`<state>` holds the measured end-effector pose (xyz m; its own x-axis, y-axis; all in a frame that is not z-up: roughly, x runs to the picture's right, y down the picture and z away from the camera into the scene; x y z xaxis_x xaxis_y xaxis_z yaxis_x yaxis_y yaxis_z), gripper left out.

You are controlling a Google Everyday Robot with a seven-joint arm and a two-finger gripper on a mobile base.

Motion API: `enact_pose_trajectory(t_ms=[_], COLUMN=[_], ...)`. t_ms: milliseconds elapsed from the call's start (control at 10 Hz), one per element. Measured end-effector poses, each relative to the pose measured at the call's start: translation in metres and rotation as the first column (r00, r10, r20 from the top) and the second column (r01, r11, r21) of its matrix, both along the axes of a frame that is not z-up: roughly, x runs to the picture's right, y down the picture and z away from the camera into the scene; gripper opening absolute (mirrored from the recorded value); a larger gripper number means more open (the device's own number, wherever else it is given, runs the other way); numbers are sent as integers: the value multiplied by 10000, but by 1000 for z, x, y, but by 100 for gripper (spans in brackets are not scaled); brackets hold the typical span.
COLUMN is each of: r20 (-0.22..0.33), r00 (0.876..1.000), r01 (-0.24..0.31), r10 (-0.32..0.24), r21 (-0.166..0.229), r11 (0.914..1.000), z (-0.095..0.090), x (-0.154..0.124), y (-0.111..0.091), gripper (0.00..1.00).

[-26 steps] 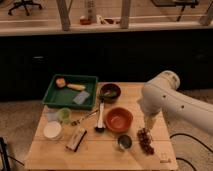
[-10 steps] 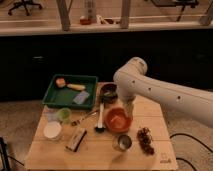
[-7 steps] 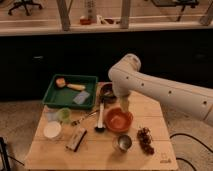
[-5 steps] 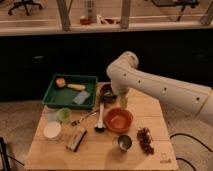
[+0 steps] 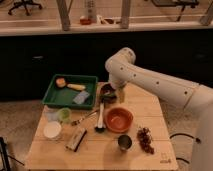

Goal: Place pepper in table surface

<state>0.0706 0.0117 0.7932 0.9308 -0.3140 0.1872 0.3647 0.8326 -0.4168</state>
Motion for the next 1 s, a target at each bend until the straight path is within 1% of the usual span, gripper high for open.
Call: enact_pose_trajectory(t_ms=[500, 1000], r20=[426, 761], r00=[9991, 9969], r01=[-62, -210], r10=[58, 200], r21=[90, 118], r11=[9999, 9997], z=[20, 38], x=[-9, -19], y=[-11, -14], gripper=[80, 80])
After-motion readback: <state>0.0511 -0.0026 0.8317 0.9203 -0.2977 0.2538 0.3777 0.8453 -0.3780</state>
